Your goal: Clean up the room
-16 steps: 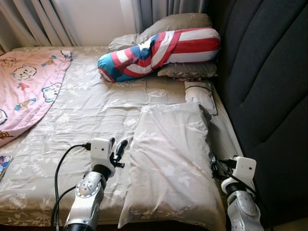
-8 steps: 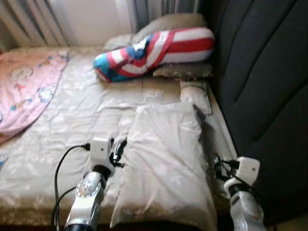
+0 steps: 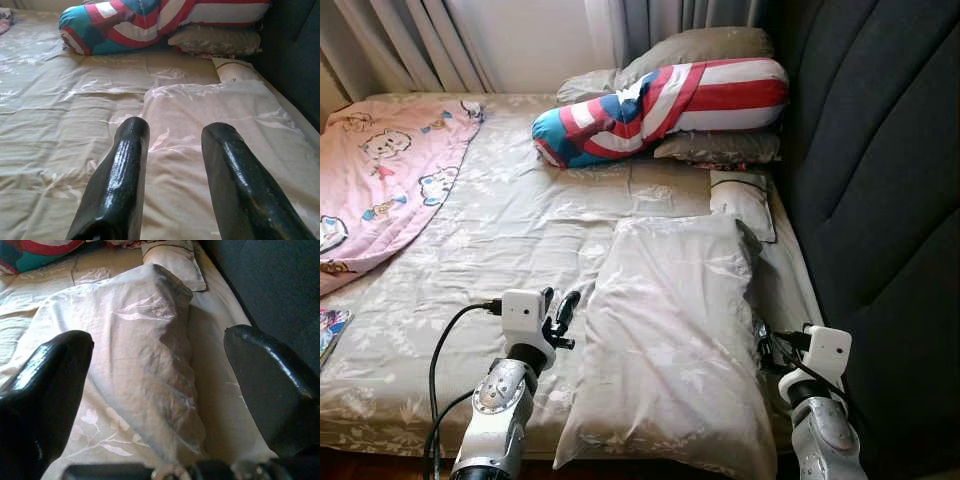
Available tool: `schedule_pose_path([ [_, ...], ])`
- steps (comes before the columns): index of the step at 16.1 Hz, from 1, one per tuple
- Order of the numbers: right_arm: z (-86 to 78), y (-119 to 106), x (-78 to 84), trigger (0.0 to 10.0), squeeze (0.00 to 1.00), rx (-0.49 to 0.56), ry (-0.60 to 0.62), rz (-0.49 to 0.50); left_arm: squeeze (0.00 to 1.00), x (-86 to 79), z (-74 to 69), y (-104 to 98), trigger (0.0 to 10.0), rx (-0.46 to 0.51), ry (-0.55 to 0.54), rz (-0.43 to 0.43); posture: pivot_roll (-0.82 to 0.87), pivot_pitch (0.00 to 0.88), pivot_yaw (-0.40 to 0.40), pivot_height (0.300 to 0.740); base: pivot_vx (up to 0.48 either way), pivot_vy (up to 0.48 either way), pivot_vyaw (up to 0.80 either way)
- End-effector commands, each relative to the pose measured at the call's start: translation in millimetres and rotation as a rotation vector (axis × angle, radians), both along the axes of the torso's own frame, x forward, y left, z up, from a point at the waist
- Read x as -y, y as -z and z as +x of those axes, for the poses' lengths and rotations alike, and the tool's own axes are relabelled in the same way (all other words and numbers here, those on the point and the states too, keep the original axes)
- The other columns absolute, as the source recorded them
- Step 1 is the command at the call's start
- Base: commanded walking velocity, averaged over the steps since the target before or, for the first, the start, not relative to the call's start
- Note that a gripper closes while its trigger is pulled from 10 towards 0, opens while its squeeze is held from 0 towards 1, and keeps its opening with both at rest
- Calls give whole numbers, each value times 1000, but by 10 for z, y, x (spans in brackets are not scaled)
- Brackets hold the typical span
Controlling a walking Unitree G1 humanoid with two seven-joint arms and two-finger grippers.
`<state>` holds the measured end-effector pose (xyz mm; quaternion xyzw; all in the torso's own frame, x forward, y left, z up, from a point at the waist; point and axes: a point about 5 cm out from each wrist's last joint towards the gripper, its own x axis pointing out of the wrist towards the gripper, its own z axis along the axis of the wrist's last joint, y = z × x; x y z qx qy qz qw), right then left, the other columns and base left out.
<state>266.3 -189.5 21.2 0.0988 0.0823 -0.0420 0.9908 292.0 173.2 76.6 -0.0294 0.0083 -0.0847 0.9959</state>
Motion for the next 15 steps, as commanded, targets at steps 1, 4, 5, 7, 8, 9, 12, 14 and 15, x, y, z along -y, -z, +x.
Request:
schedule_pose_path([
  [1,-5,12,-11,10000,0,-3,-6,-1,0,-33,-14,-19,10000,6,-9,-6,-93,53,12,740,0,0,0],
  [4,8,4,-11,10000,0,-1,-10,-2,0,-33,-6,-24,10000,9,-10,-11,-93,50,10,740,0,0,0],
  [5,11,1,-11,10000,0,0,-11,-3,0,-34,-4,-27,10000,10,-11,-13,-94,53,10,740,0,0,0],
  [7,8,6,-10,10000,0,-4,-10,-5,0,-44,-2,-31,10000,10,-14,-16,-92,59,7,740,0,0,0],
  [8,4,7,-8,10000,0,-4,-10,-6,0,-48,0,-35,10000,12,-16,-17,-91,61,7,740,0,0,0],
  [9,-3,7,-2,10000,0,-4,-6,-13,0,-55,5,-43,10000,14,-19,-17,-91,64,6,740,0,0,0],
  [12,0,0,12,10000,0,-3,-2,-22,0,-54,14,-56,10000,19,-18,-21,-94,71,5,740,0,0,0],
  [14,1,-2,14,10000,0,-2,-3,-26,0,-50,14,-57,10000,20,-17,-23,-92,72,4,740,0,0,0],
  [15,0,-2,13,10000,0,-2,-4,-26,0,-50,12,-57,10000,20,-17,-23,-92,73,3,740,240,0,0],
])
